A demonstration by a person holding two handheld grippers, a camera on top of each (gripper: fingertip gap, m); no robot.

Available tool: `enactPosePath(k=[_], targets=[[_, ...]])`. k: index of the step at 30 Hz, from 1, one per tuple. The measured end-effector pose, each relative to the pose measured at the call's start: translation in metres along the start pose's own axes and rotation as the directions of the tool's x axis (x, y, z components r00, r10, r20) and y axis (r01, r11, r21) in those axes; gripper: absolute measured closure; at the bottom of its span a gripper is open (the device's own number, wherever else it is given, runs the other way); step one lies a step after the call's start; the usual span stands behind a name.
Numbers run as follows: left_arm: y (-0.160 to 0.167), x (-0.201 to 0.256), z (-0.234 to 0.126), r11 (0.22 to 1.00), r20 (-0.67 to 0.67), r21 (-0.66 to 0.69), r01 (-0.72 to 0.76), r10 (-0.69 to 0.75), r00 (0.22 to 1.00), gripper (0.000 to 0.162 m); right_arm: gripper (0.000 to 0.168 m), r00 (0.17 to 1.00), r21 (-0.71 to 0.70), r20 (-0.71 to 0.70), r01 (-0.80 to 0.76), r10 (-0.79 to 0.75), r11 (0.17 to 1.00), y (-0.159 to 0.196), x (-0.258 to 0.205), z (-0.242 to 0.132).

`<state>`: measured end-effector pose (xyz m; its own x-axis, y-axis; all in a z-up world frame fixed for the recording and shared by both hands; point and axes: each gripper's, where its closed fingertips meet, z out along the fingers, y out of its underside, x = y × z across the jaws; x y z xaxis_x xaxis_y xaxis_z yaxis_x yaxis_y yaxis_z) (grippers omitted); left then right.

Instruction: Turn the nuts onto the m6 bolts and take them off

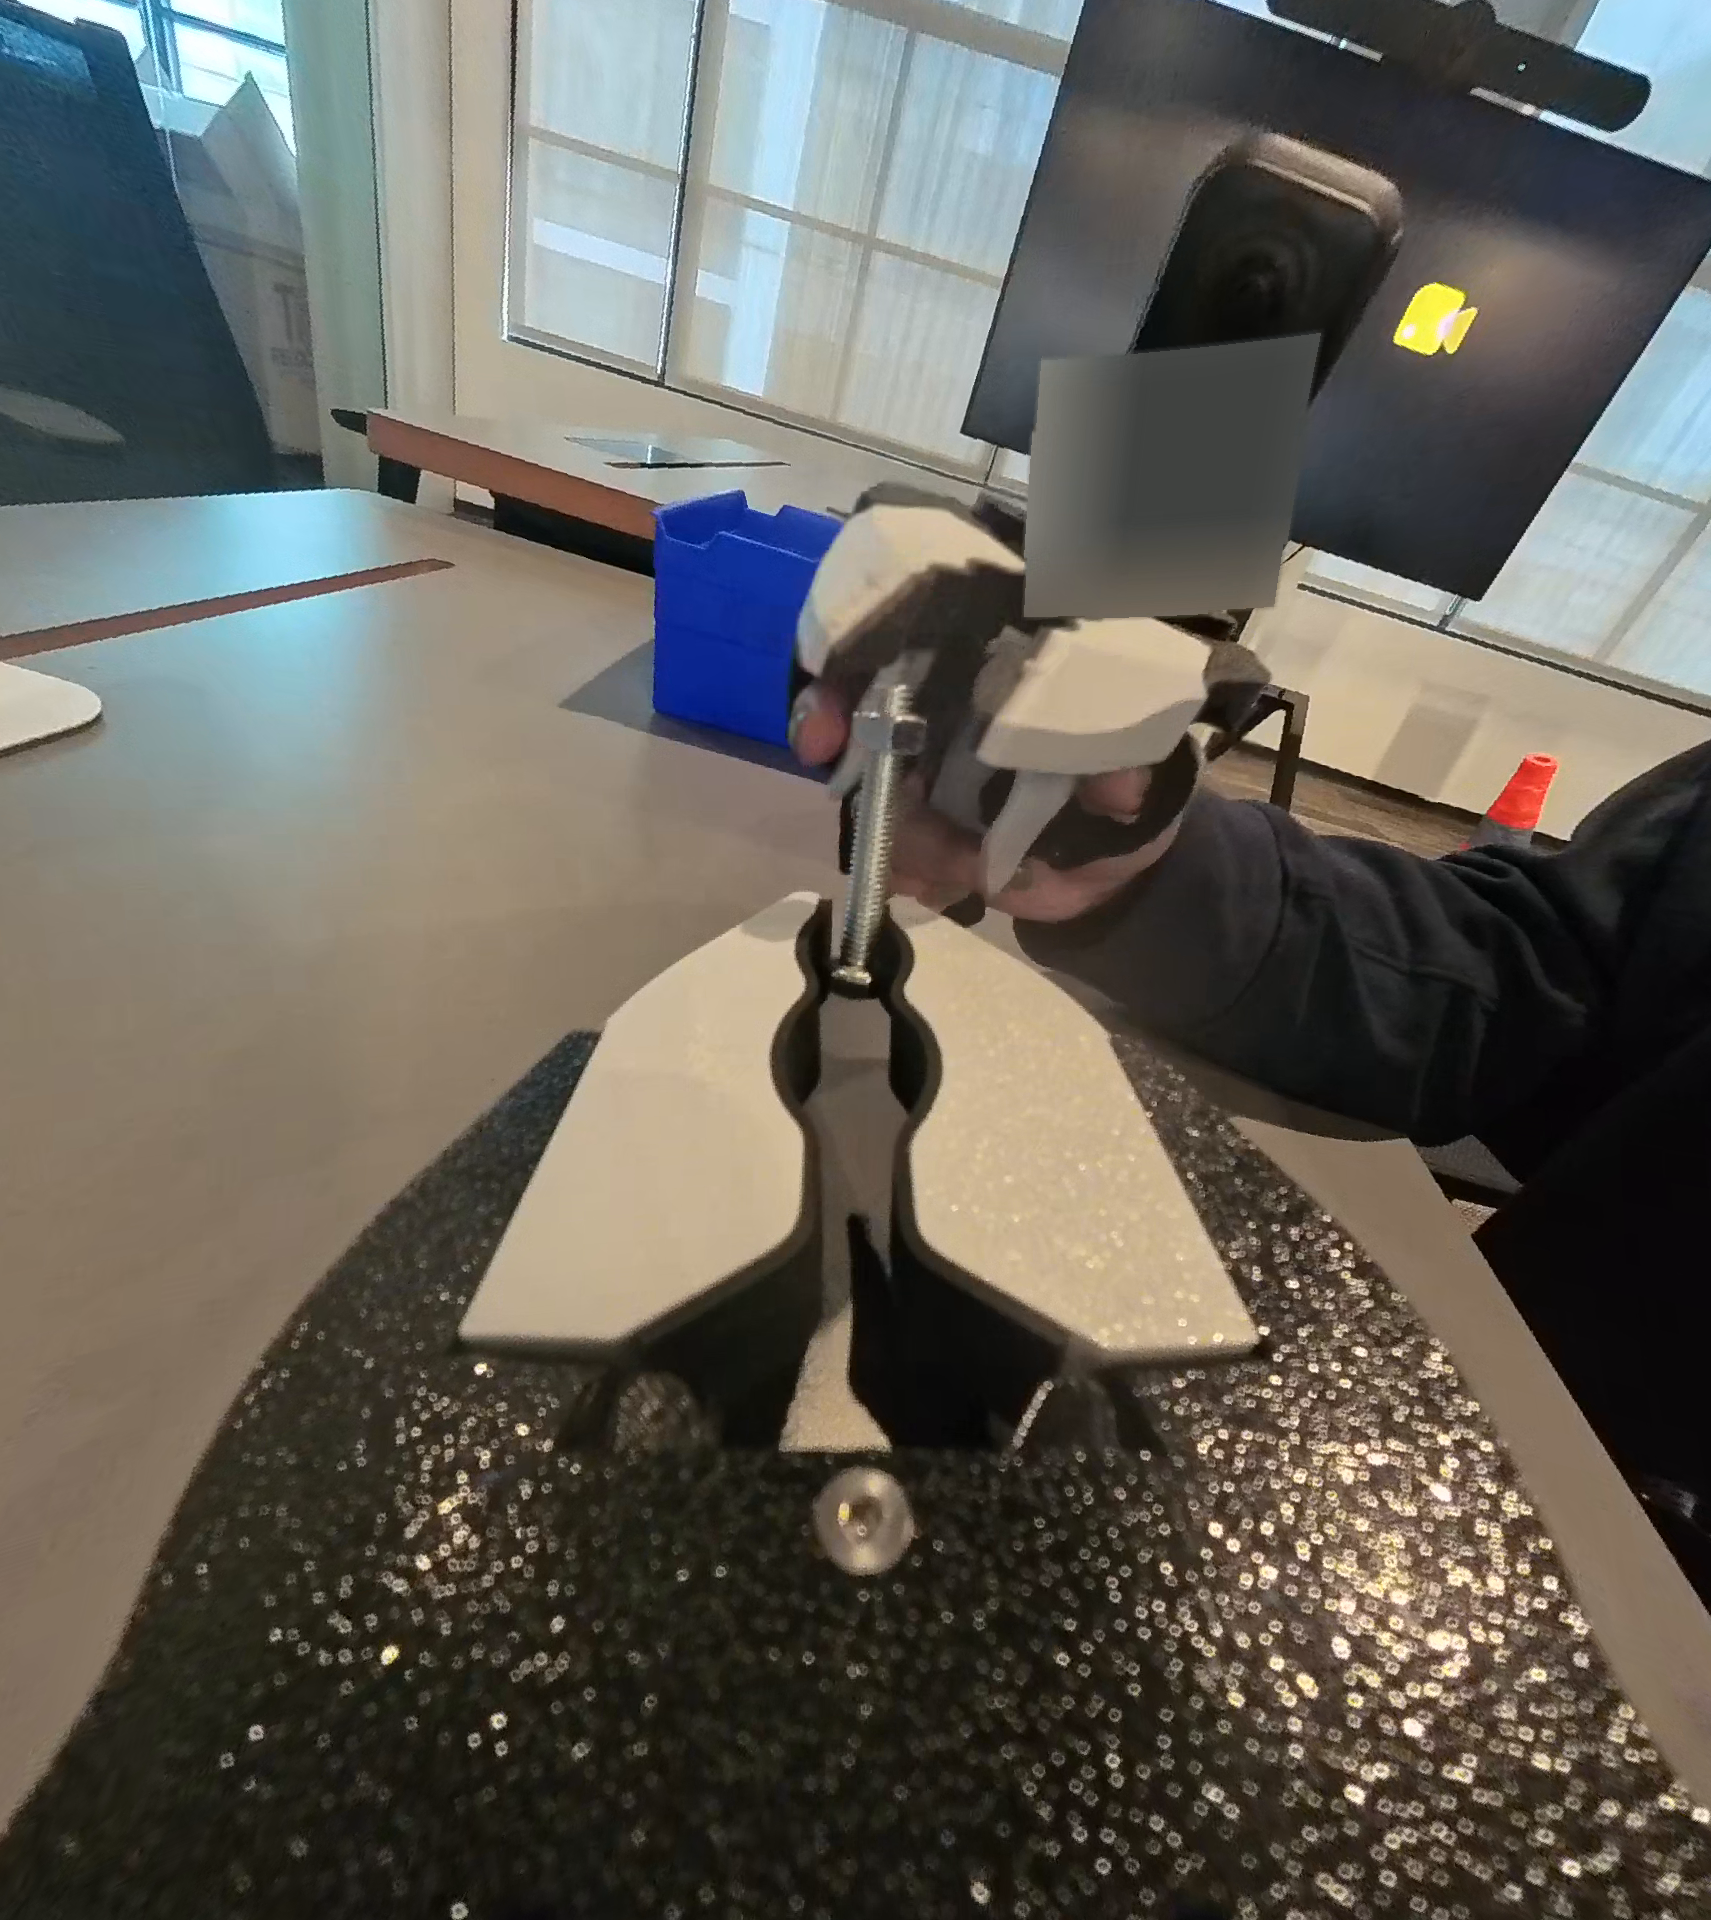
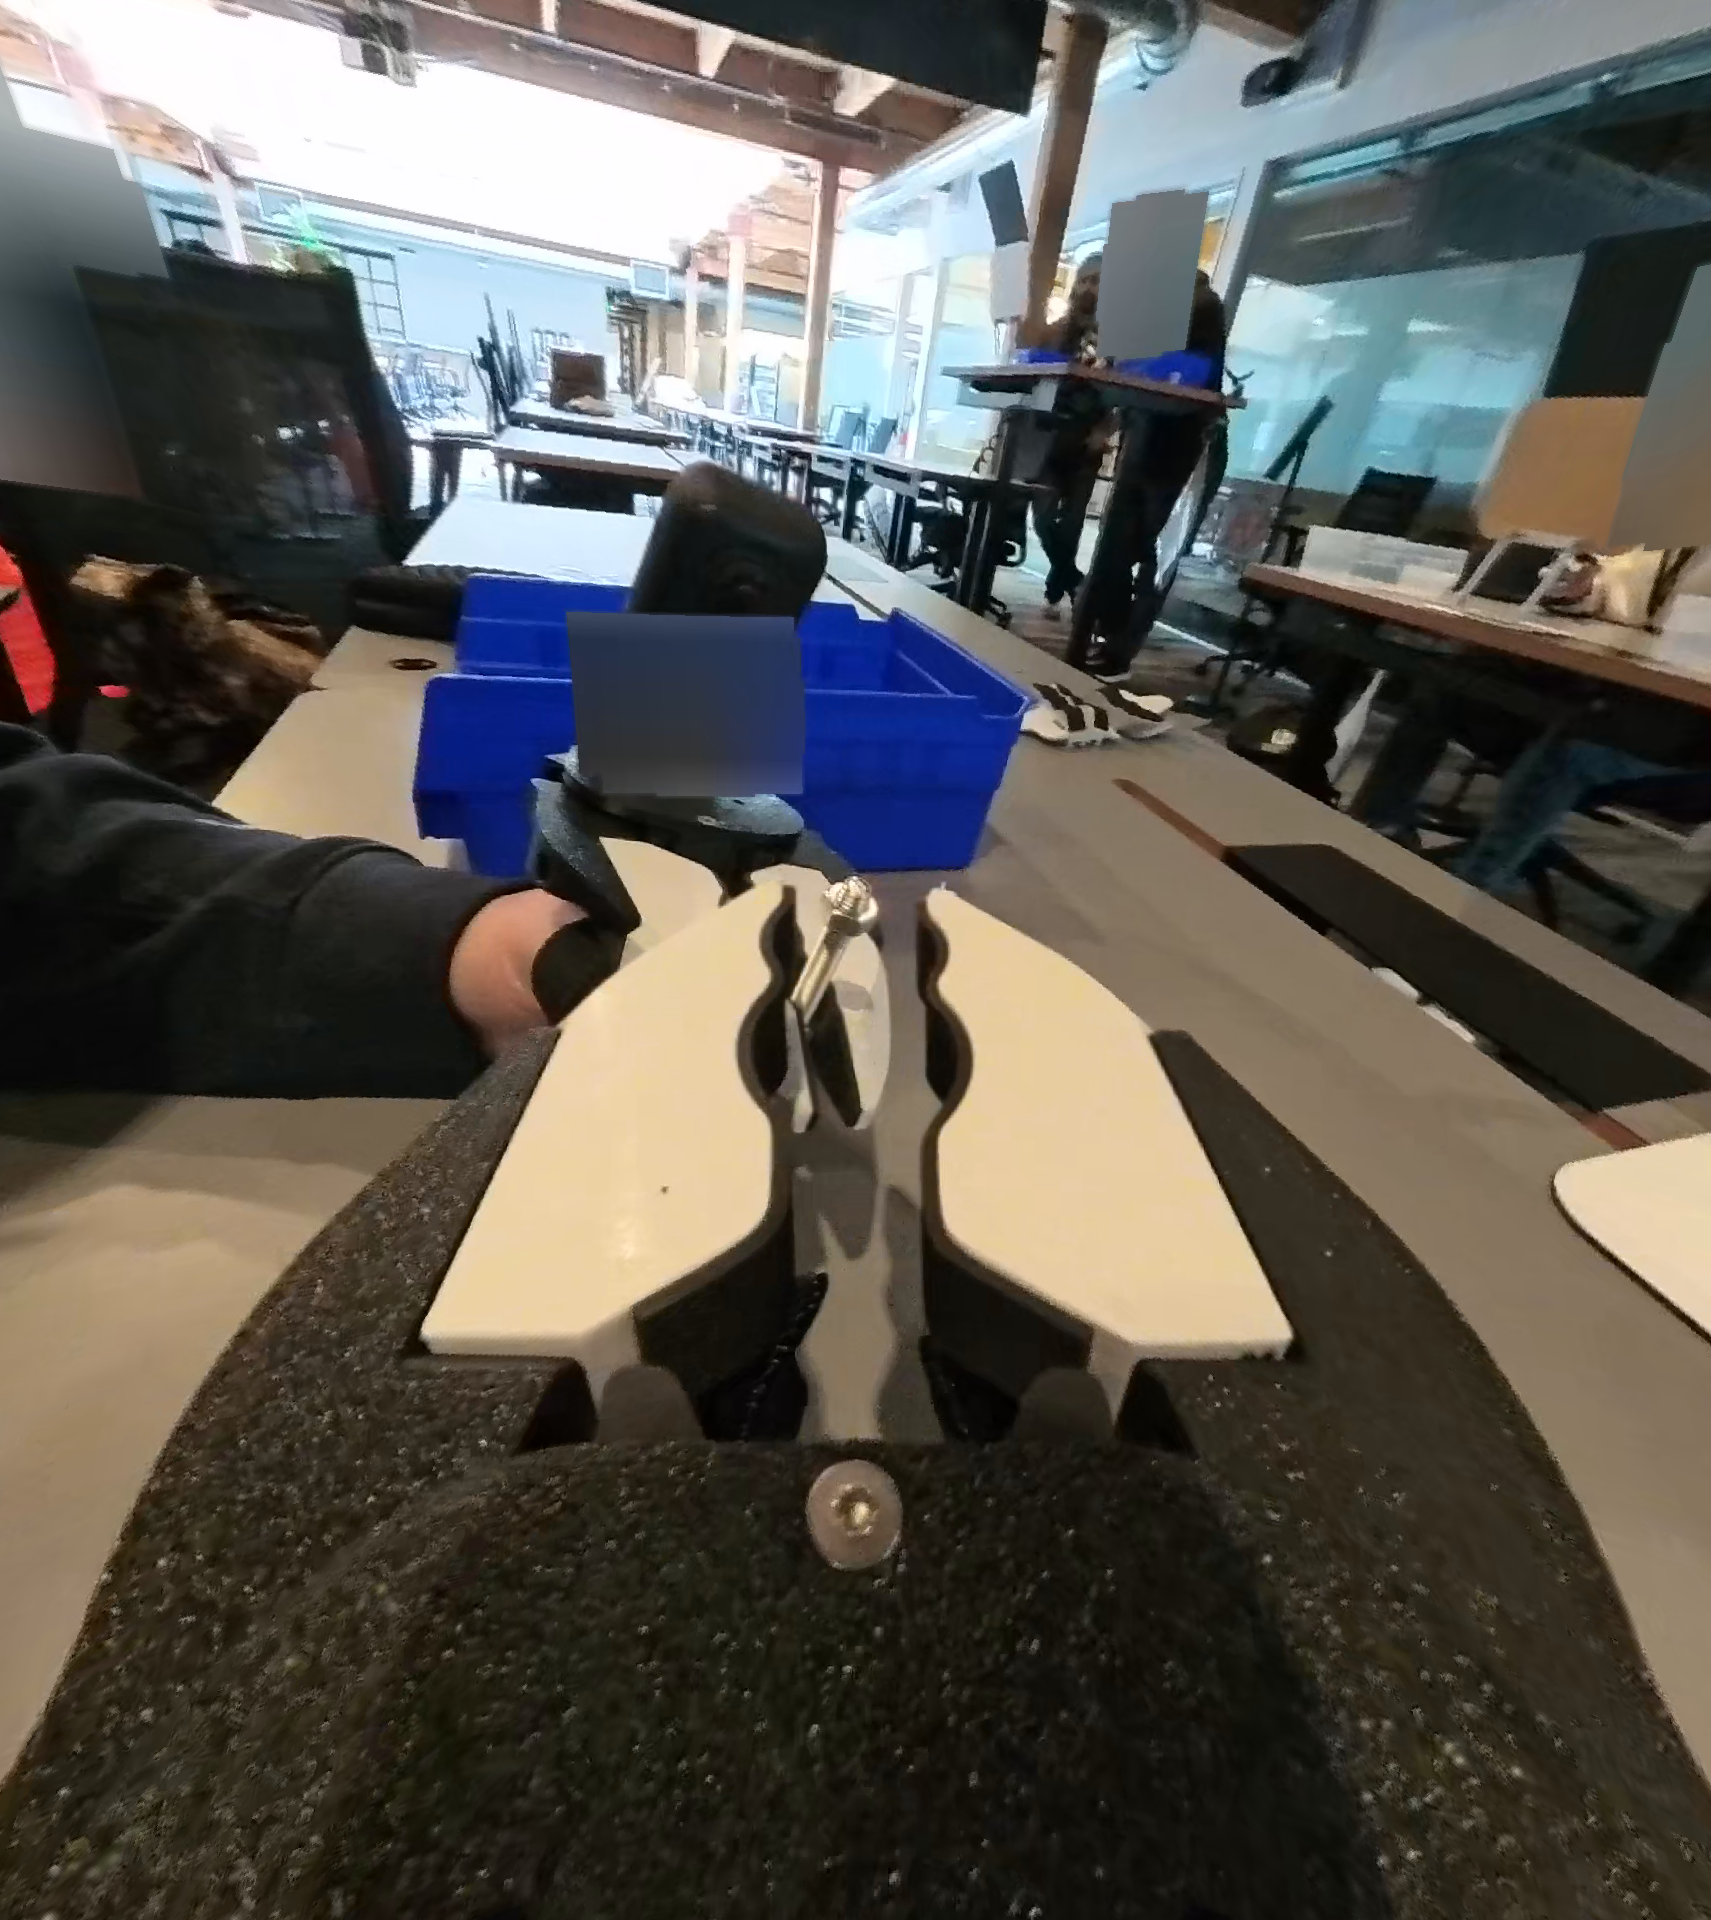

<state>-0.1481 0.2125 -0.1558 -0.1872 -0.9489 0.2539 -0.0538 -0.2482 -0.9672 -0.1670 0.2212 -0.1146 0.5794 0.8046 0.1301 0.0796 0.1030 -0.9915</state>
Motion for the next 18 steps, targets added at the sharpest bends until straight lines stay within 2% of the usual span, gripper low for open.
enactPosePath(k=[3,6,8,12,16,18], targets=[[0.000,0.000,0.000,1.000,0.000,0.001,0.001,-0.001,1.000,0.154,0.147,0.999,-0.016,0.036,-0.007,0.008,1.000,0.003,-0.005,0.002],[0.000,0.000,0.000,1.000,0.001,0.002,0.002,-0.002,1.000,0.154,0.166,0.988,-0.005,0.152,-0.003,0.004,1.000,0.000,-0.021,-0.002],[0.000,0.000,0.000,1.000,0.000,0.001,0.003,-0.003,1.000,0.154,0.162,0.989,-0.001,0.146,-0.017,0.017,1.000,-0.002,-0.020,-0.002],[0.000,0.000,0.000,1.000,-0.001,0.002,0.004,-0.004,1.000,0.154,0.147,0.999,0.008,0.035,-0.002,0.002,1.000,0.000,-0.005,0.000],[0.000,0.000,-0.001,1.000,-0.001,0.003,0.005,-0.005,1.000,0.154,0.144,0.996,-0.008,0.082,-0.024,0.024,1.000,0.003,-0.011,0.003],[0.000,0.000,-0.001,1.000,-0.001,0.004,0.006,-0.006,1.000,0.154,0.163,0.984,0.006,0.175,-0.047,0.045,0.999,-0.001,-0.022,-0.002]])
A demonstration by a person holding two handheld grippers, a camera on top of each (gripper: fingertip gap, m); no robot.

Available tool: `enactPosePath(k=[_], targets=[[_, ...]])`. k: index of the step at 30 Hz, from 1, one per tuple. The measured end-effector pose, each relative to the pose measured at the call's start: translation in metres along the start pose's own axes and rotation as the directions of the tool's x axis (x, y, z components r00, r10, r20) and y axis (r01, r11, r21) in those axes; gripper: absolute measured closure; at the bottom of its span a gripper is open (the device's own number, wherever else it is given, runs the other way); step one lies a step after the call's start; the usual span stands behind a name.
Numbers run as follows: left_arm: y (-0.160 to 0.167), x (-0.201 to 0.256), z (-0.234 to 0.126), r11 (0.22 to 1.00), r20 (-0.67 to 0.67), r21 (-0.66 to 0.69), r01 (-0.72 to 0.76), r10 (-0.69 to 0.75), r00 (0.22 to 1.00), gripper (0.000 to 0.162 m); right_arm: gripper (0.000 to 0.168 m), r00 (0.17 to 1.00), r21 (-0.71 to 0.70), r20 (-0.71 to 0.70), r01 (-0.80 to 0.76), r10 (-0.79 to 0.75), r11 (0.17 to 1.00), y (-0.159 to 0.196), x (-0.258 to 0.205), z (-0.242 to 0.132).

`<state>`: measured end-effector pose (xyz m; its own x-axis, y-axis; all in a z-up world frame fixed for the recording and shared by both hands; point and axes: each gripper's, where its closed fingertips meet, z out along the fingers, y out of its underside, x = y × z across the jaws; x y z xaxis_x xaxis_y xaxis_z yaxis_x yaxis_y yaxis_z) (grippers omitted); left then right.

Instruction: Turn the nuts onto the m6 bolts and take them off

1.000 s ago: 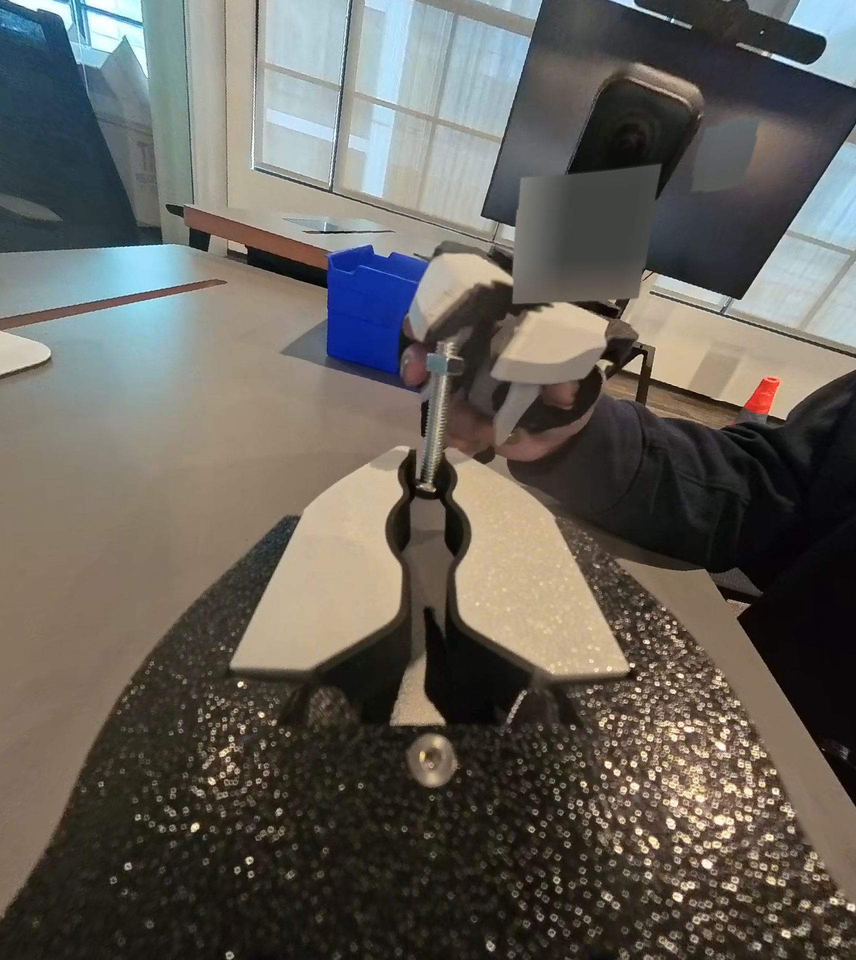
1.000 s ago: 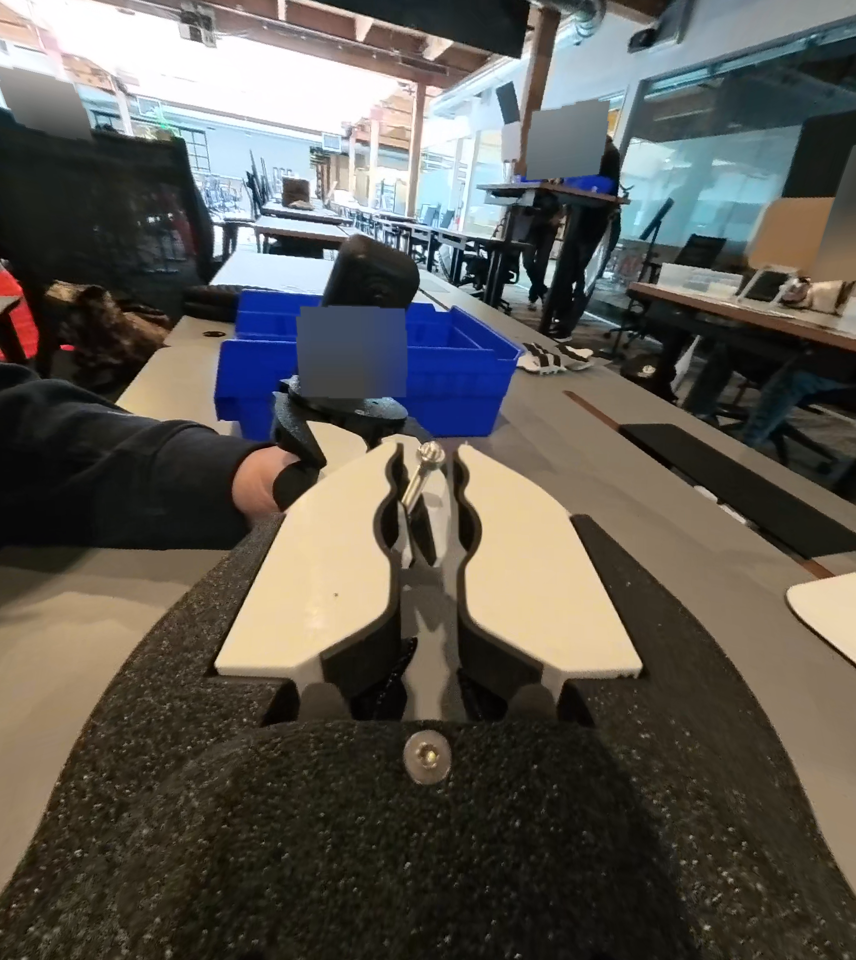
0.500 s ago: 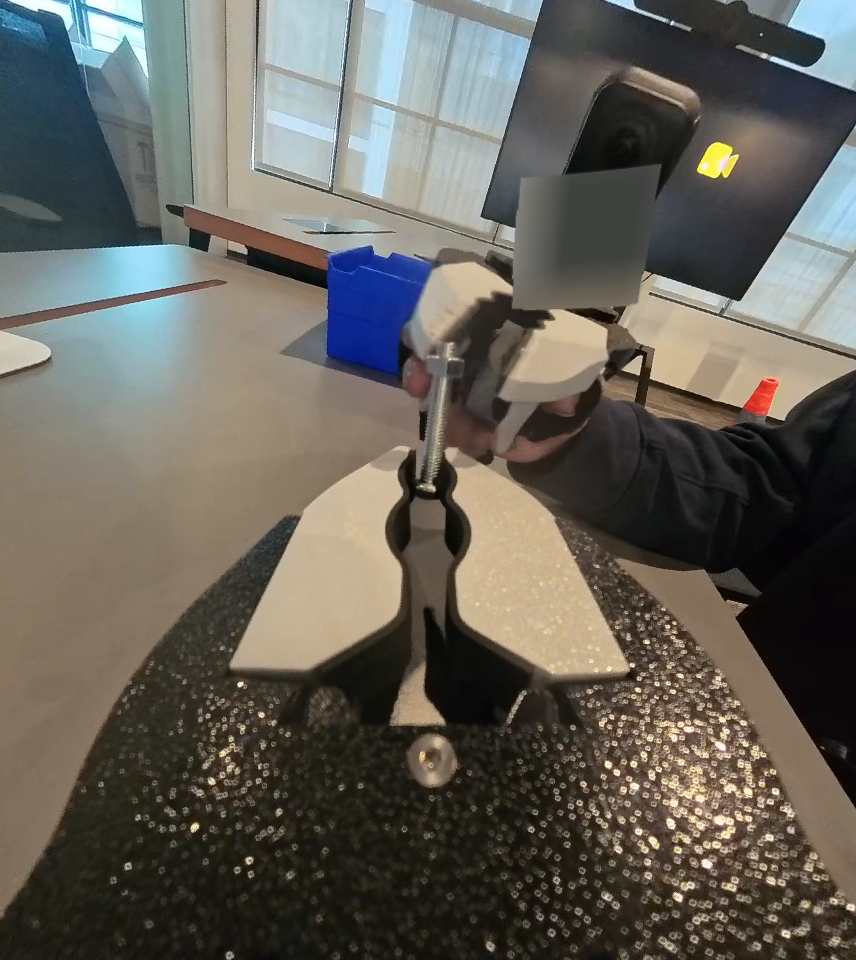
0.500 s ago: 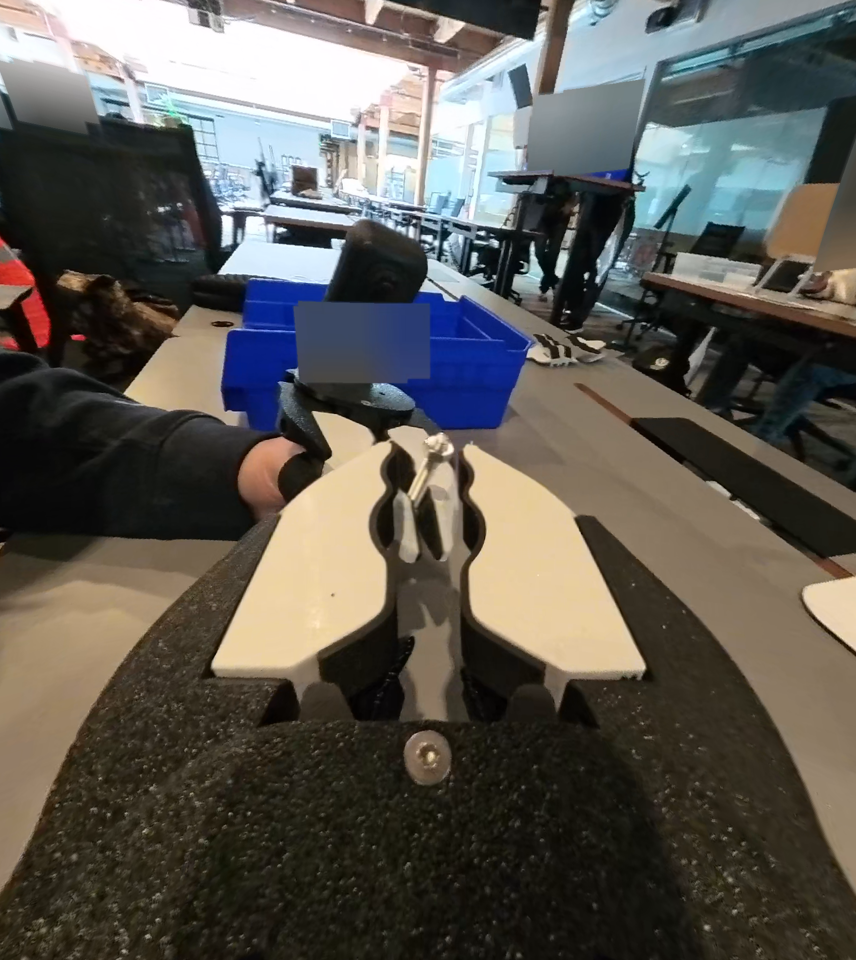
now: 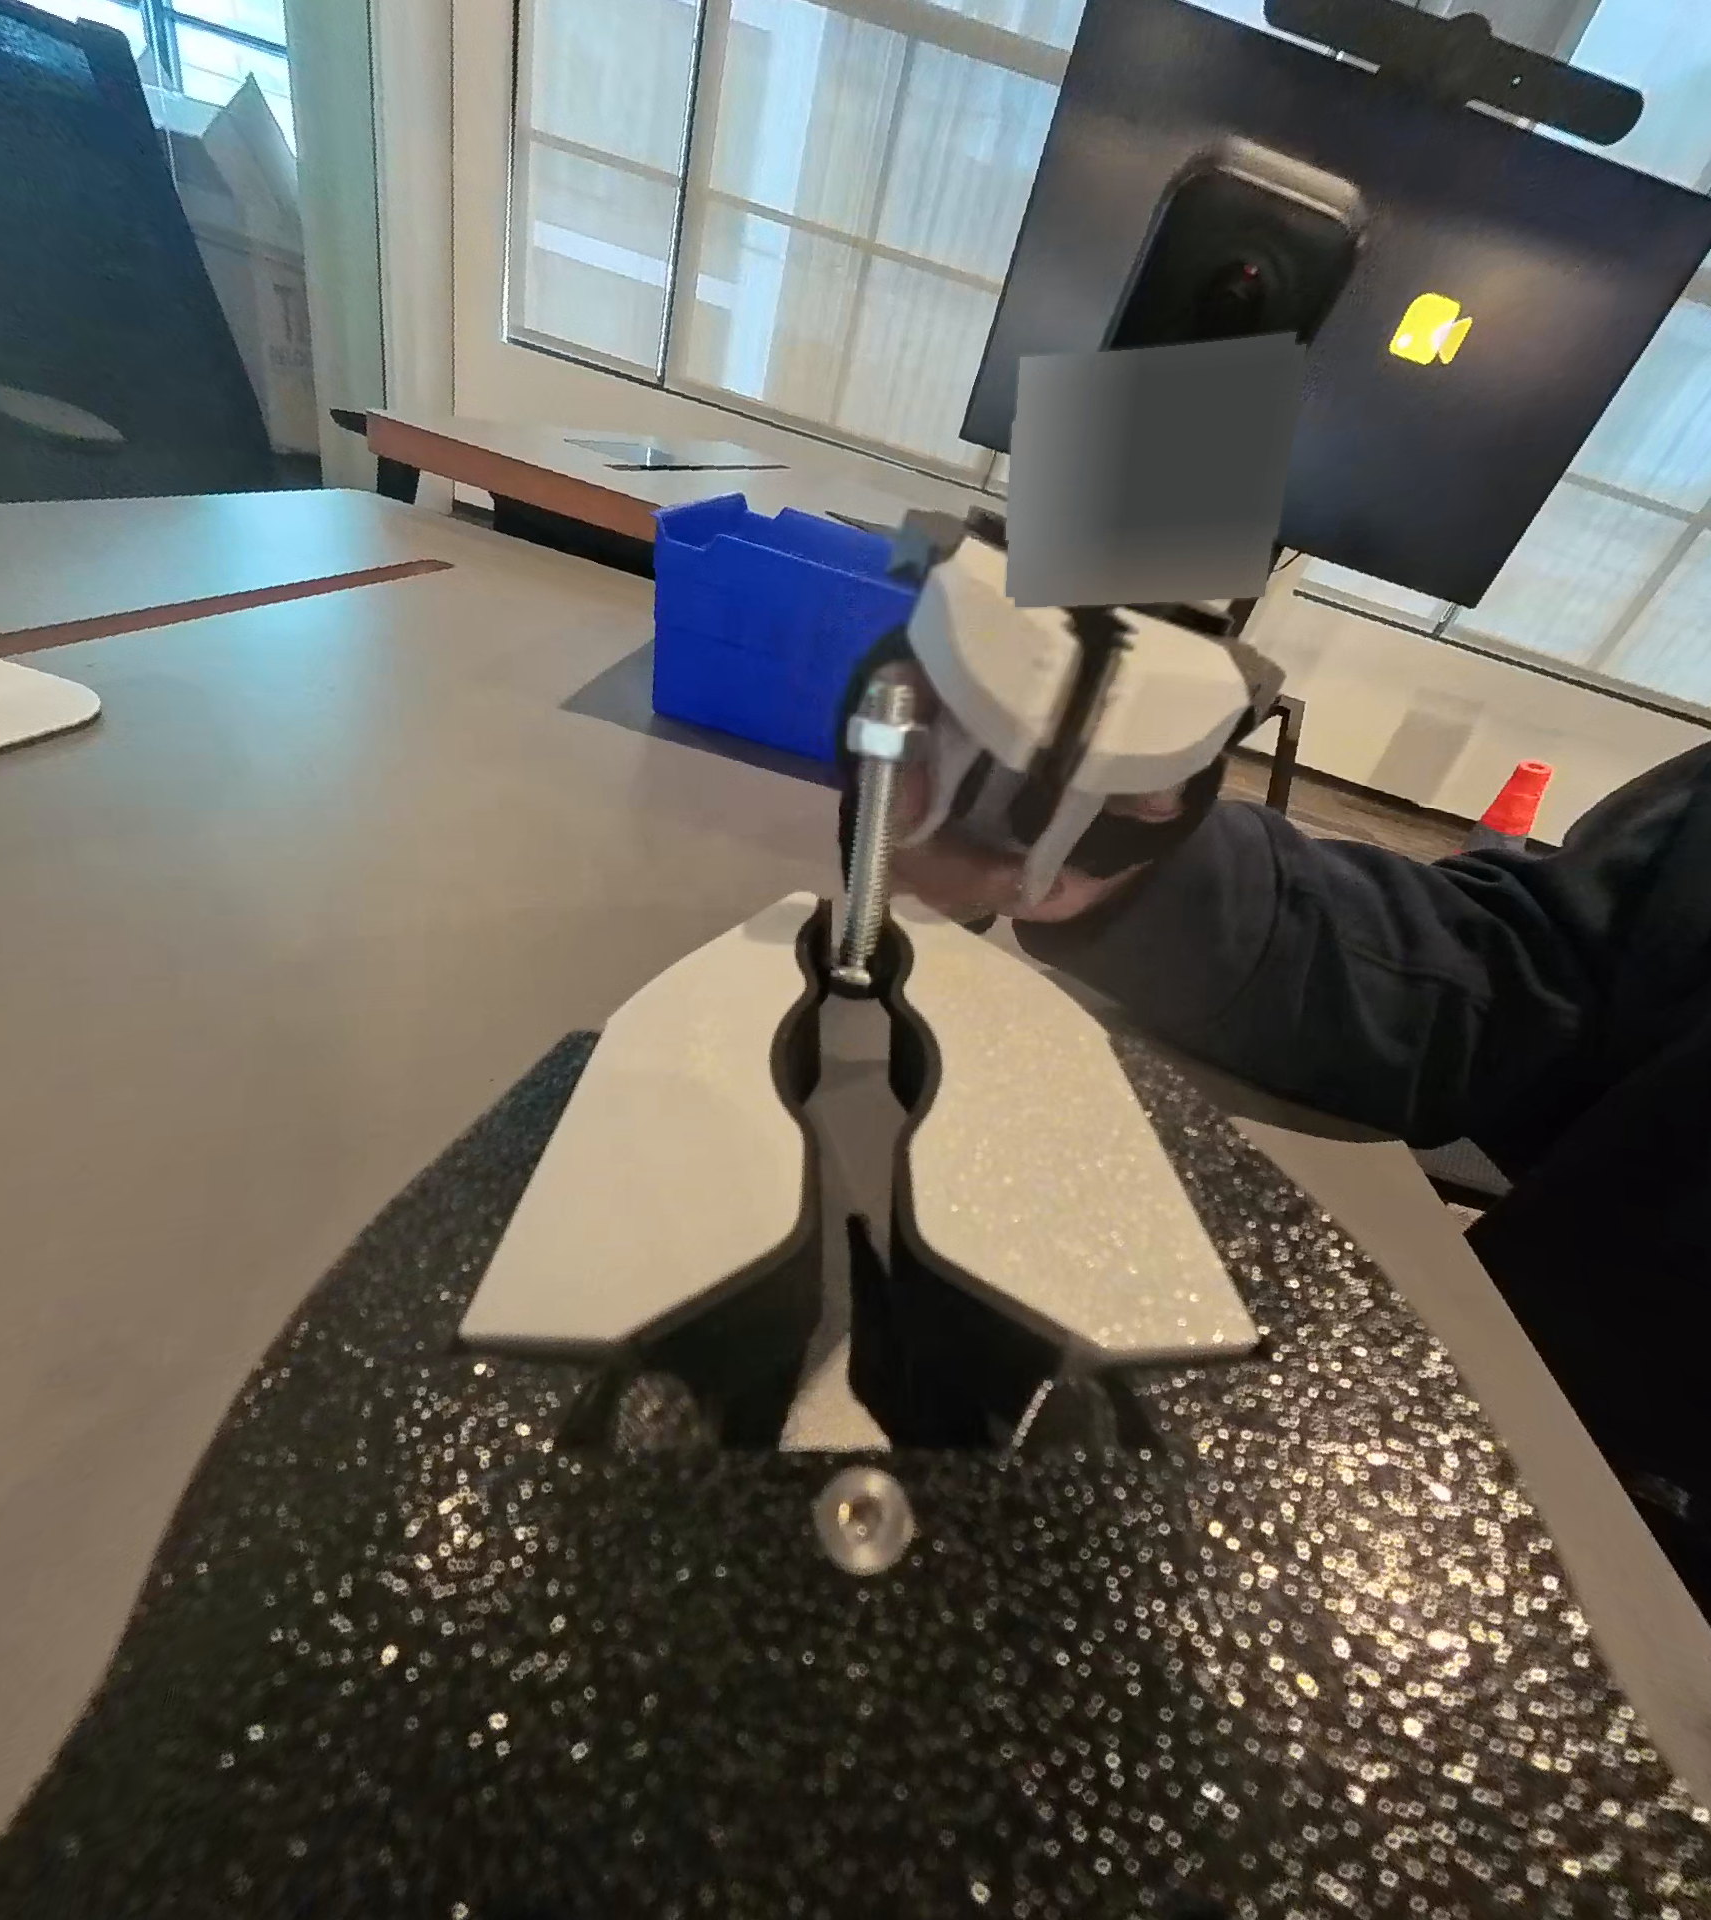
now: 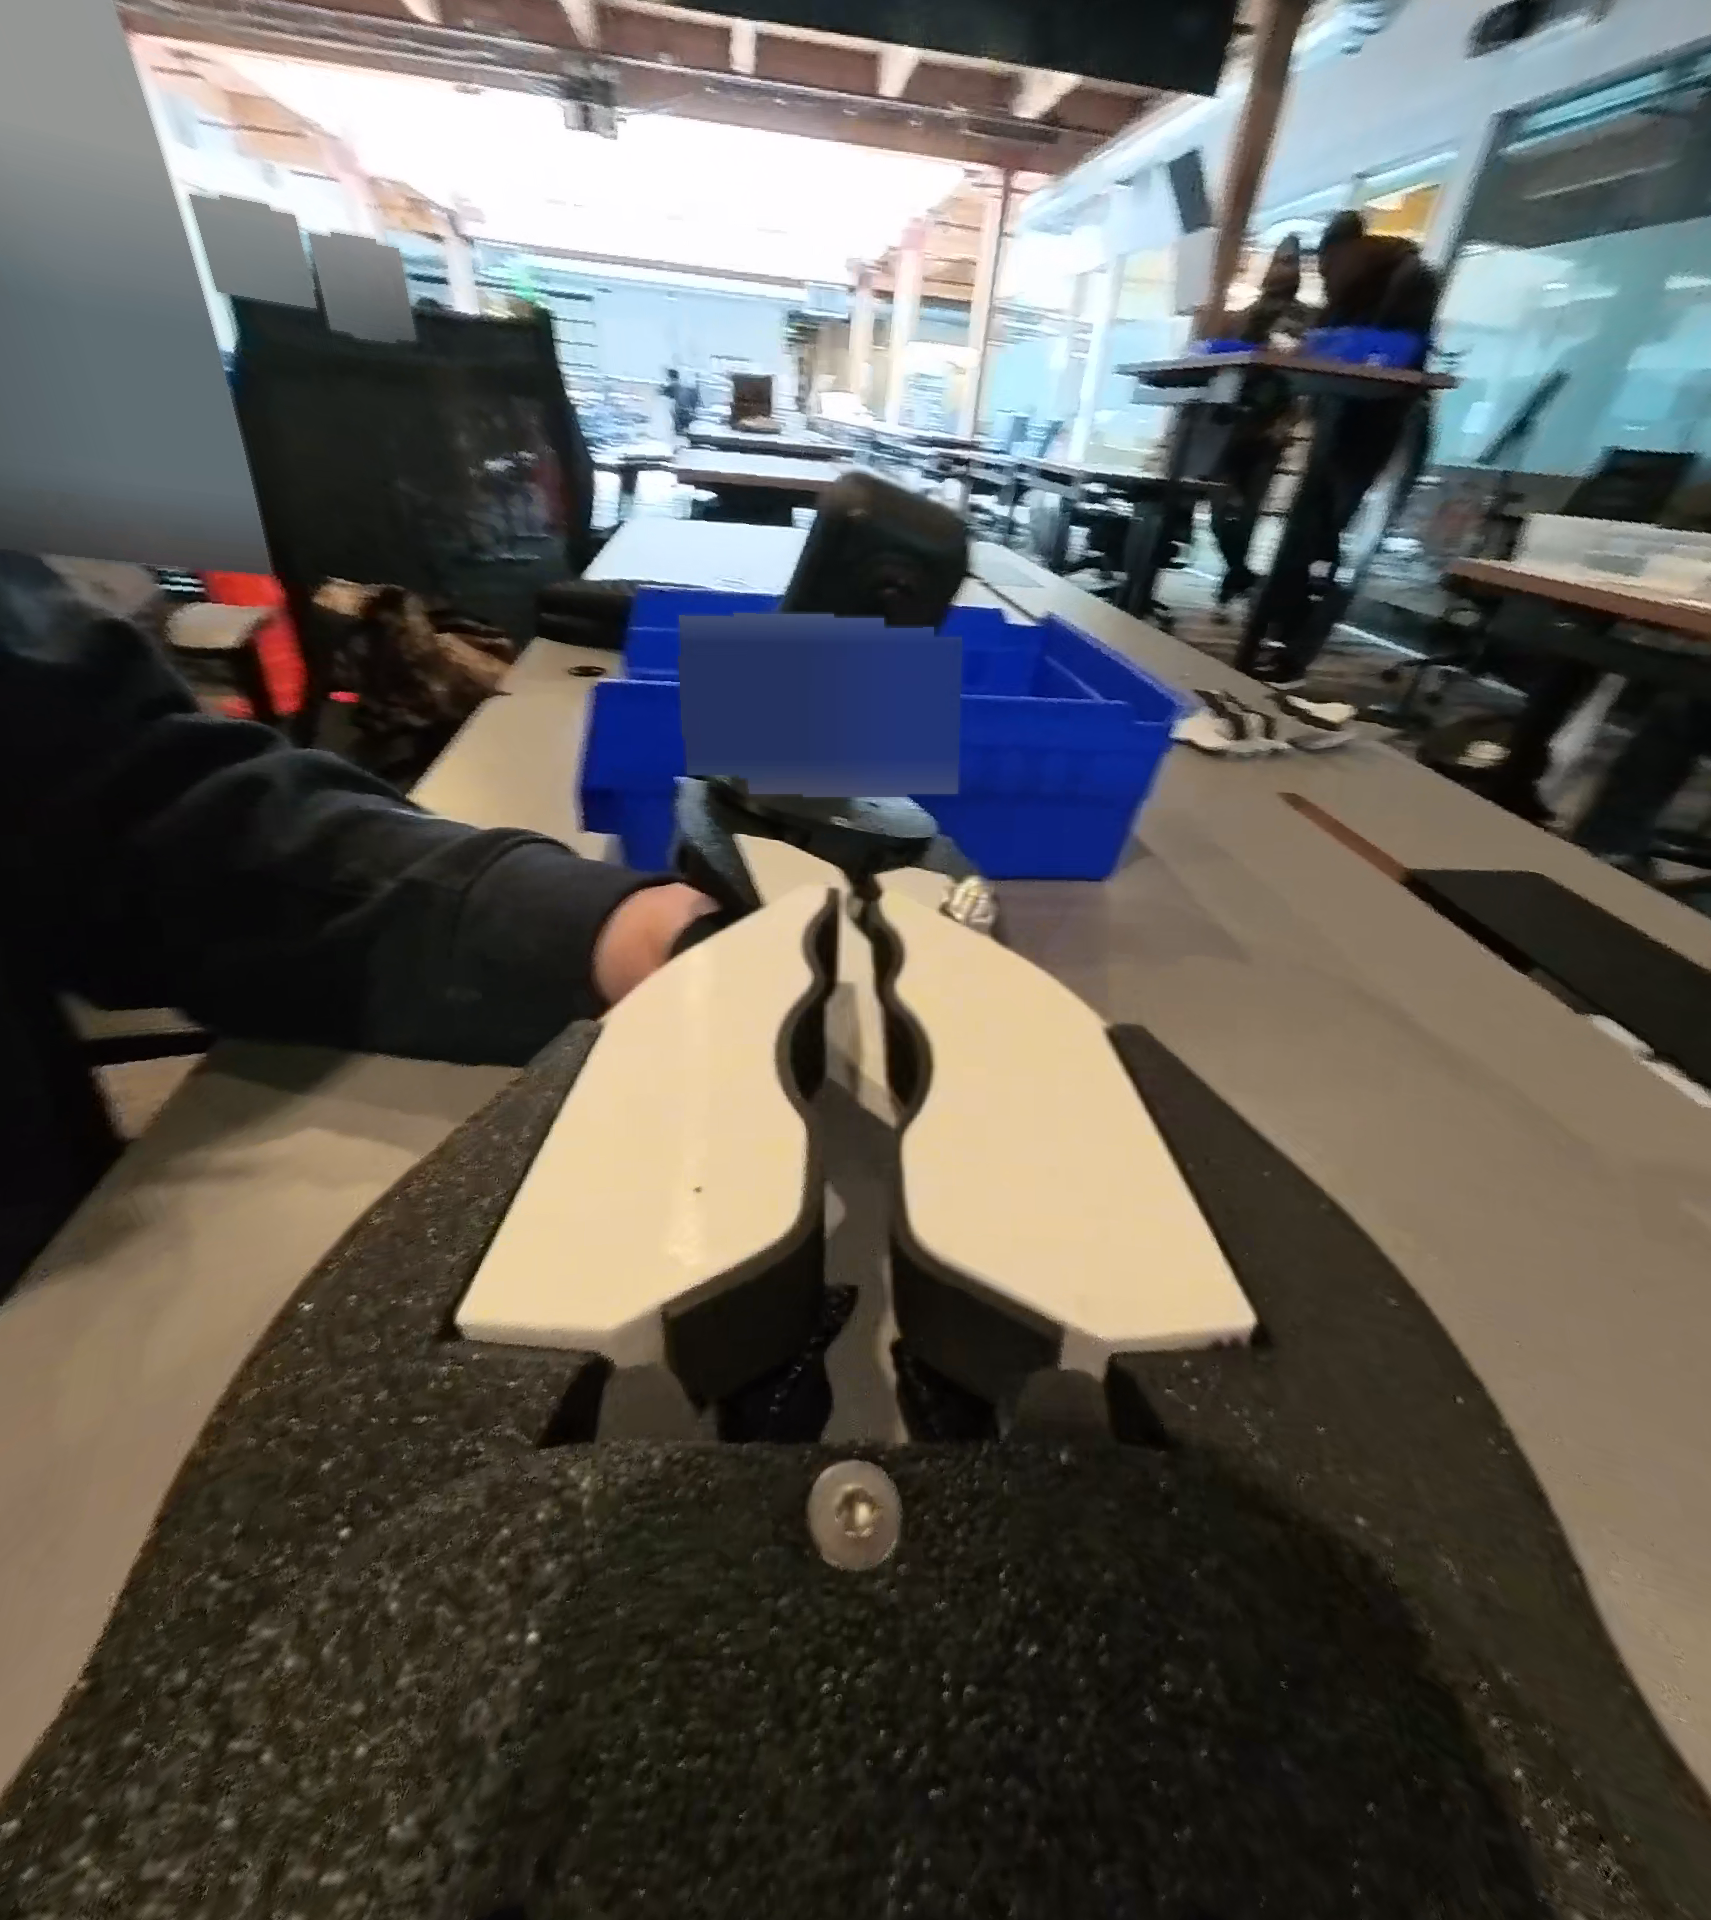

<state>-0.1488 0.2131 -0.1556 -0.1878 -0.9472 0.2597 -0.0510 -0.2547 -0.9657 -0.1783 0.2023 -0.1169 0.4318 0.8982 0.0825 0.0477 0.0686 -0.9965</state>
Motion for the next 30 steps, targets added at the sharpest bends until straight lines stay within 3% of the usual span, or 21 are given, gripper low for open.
enactPosePath(k=[2,6,9,11,14,21,26,29,30], targets=[[0.000,0.000,0.000,1.000,-0.001,0.001,0.001,-0.001,1.000,0.154,0.163,1.000,0.013,0.002,-0.019,0.019,1.000,-0.003,0.001,-0.003],[0.000,0.000,0.000,1.000,-0.001,0.000,0.001,-0.001,1.000,0.154,0.149,0.989,0.001,-0.144,0.018,-0.018,1.000,0.000,0.020,-0.003],[0.000,0.000,0.000,1.000,-0.001,0.000,0.001,-0.001,1.000,0.154,0.143,0.992,-0.034,-0.127,0.019,-0.023,0.999,0.006,0.017,0.002],[0.000,0.000,0.000,1.000,-0.001,0.001,0.000,0.000,1.000,0.154,0.144,0.996,-0.040,-0.081,0.021,-0.024,0.999,0.007,0.010,0.003],[0.000,0.000,0.000,1.000,-0.001,0.000,0.002,-0.002,1.000,0.154,0.164,1.000,-0.016,0.022,0.017,-0.017,1.000,0.002,-0.004,0.000],[0.000,0.000,0.000,1.000,-0.001,-0.001,0.000,0.000,1.000,0.154,0.138,0.987,-0.027,-0.152,0.046,-0.049,0.999,0.004,0.020,0.000],[0.000,0.000,0.000,1.000,0.000,0.000,-0.001,0.001,1.000,0.154,0.138,0.994,-0.015,-0.087,0.064,-0.065,0.998,0.002,0.009,0.003],[0.000,0.000,0.000,1.000,0.000,-0.001,0.000,0.000,1.000,0.154,0.157,0.999,-0.011,-0.011,0.045,-0.045,0.999,0.000,0.000,-0.001],[0.000,0.000,0.001,1.000,0.000,-0.002,-0.001,0.001,1.000,0.154,0.156,0.999,-0.002,-0.013,0.033,-0.033,0.999,-0.001,0.000,-0.001]])
